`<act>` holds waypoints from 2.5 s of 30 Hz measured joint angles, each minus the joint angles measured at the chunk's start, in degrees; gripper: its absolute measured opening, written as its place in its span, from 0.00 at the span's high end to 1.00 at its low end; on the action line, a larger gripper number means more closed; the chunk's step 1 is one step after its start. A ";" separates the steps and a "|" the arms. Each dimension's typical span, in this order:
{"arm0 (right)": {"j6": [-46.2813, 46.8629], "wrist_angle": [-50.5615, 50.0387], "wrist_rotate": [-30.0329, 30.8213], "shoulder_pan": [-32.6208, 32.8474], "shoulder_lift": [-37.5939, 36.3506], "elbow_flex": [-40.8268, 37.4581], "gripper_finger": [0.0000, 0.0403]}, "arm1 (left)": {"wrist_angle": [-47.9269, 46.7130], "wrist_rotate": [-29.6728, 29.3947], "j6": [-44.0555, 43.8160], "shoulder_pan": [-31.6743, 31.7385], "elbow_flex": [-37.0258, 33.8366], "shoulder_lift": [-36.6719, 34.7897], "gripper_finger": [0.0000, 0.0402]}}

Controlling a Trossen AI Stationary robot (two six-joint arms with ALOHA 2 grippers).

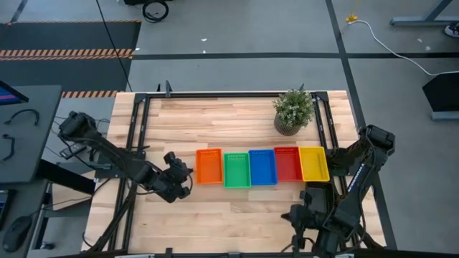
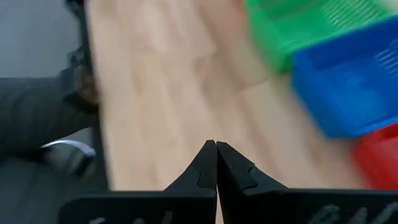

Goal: Stack baskets by color
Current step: Return to Home Position

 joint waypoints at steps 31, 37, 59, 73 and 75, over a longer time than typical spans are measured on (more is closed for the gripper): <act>-55.26 51.65 -21.25 -40.76 -61.74 -52.44 1.00 | -0.10 -4.65 20.39 4.30 -19.22 -59.84 1.00; -55.75 51.64 -25.02 -40.84 -72.11 -58.67 1.00 | 1.85 -1.27 27.46 6.05 -20.30 -74.53 1.00; -60.62 48.19 -35.60 -40.80 -93.24 -68.68 1.00 | 25.48 36.27 32.00 39.25 -36.72 -74.43 1.00; -68.14 44.88 -33.47 -46.64 -95.36 -69.10 1.00 | 24.25 42.54 33.61 43.58 -36.76 -74.38 0.98; -69.26 44.86 -34.11 -49.67 -95.34 -69.10 1.00 | 24.20 42.56 33.88 43.58 -36.76 -74.38 0.98</act>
